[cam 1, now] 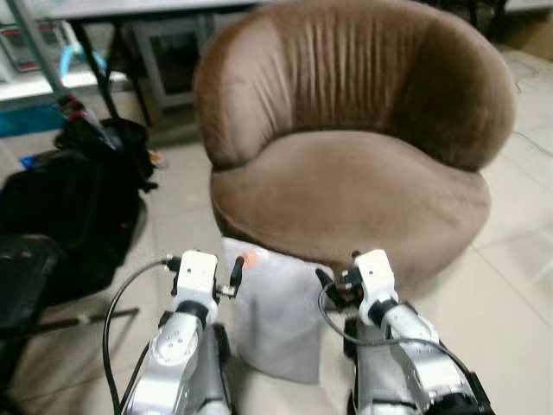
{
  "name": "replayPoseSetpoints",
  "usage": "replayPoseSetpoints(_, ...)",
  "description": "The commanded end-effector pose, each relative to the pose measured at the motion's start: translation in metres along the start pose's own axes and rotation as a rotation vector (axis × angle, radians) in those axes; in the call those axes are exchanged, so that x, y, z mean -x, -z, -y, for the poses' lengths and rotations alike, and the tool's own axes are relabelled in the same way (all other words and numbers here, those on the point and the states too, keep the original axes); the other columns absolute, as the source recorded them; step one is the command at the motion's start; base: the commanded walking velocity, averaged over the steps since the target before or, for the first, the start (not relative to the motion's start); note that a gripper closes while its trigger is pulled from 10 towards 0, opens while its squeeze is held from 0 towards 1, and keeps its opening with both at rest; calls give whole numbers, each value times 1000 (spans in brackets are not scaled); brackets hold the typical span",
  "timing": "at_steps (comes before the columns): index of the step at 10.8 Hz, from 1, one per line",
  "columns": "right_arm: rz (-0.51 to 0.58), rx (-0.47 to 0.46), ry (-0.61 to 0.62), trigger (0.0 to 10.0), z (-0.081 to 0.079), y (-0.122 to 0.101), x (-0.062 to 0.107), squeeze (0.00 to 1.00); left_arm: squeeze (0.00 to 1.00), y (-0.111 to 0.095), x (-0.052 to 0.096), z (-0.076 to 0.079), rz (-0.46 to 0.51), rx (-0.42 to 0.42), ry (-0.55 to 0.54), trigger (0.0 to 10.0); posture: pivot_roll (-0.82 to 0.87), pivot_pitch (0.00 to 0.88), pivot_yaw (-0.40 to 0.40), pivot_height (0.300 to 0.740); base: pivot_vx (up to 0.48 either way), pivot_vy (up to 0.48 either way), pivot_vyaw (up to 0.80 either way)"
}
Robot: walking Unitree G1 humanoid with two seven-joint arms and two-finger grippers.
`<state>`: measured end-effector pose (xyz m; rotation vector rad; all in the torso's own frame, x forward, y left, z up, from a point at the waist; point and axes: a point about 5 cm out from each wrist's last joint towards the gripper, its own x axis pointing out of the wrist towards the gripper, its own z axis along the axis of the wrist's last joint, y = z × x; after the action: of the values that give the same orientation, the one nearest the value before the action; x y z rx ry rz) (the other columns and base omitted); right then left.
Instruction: Move the pillow to the sofa from floor
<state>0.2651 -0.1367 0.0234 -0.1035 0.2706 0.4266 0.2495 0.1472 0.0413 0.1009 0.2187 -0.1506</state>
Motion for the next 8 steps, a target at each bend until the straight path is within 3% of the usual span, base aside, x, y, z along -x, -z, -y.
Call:
replayPoseSetpoints(1, 18, 11, 10, 10000, 3, -5, -1, 0, 0, 0, -1, -1, -1, 0, -9, 10000, -135, 0, 74, 460, 0, 0, 0)
replayPoseSetpoints(5, 12, 23, 6, 10000, 3, -7, -3, 0, 0, -1, -2, -1, 1, 4, -11, 10000, -138, 0, 69, 460, 0, 0, 0)
replayPoseSetpoints(8, 16, 14, 4, 10000, 4, -7, -3, 0, 0, -2, -2, 1, 0, 7, -12, 10000, -134, 0, 67, 435, 0, 0, 0)
